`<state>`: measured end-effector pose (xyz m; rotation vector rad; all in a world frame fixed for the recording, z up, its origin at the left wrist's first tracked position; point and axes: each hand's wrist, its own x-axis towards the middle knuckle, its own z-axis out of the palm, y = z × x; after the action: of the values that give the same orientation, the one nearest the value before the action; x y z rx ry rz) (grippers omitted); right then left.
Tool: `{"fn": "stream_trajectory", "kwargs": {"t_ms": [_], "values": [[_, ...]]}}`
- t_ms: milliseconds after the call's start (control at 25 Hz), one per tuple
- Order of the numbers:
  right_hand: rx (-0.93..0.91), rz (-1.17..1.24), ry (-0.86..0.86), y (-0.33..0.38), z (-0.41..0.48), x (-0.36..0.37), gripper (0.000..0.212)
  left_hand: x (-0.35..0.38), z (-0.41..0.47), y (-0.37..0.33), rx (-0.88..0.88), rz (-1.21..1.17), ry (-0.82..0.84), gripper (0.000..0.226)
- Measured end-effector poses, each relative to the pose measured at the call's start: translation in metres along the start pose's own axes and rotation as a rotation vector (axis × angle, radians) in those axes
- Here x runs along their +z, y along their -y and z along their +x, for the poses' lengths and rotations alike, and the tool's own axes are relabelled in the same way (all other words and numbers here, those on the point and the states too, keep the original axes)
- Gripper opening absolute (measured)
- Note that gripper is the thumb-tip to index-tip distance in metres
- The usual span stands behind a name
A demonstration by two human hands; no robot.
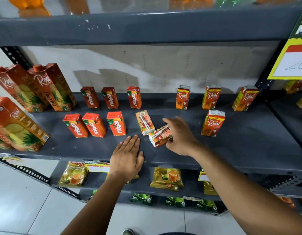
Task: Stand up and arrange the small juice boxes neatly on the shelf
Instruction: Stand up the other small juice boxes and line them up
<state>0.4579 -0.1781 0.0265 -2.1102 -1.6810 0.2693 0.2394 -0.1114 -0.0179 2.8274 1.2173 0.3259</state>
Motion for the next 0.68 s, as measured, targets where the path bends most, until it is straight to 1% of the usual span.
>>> {"fn": "stream_trajectory", "kwargs": {"t_ms": [120,160,240,360,480,560,680], "values": [[-0.082,-0.148,0.183,0.000,0.016,-0.002,0.086,0.000,0.000,0.002,-0.001,0.004,0.006,0.062],[-0.090,-0.171,0.208,0.001,0.019,-0.002,0.085,0.000,0.000,0.002,-0.001,0.004,0.004,0.063],[-0.075,-0.130,0.192,0.001,0.019,-0.001,0.081,0.000,0.000,0.002,-0.002,0.003,0.006,0.063],[-0.040,0.019,0.118,-0.006,0.013,0.001,0.079,0.000,0.000,0.001,-0.005,0.005,0.003,0.059],[-0.064,0.079,0.004,-0.014,0.003,0.006,0.074,0.001,0.000,0.002,-0.010,0.009,0.001,0.058],[-0.045,0.115,-0.136,-0.014,-0.004,0.011,0.071,0.002,0.000,0.002,-0.011,0.020,0.005,0.059],[0.137,0.258,-0.377,-0.011,-0.006,0.019,0.067,0.002,0.000,0.002,-0.003,0.026,0.002,0.062]]}}
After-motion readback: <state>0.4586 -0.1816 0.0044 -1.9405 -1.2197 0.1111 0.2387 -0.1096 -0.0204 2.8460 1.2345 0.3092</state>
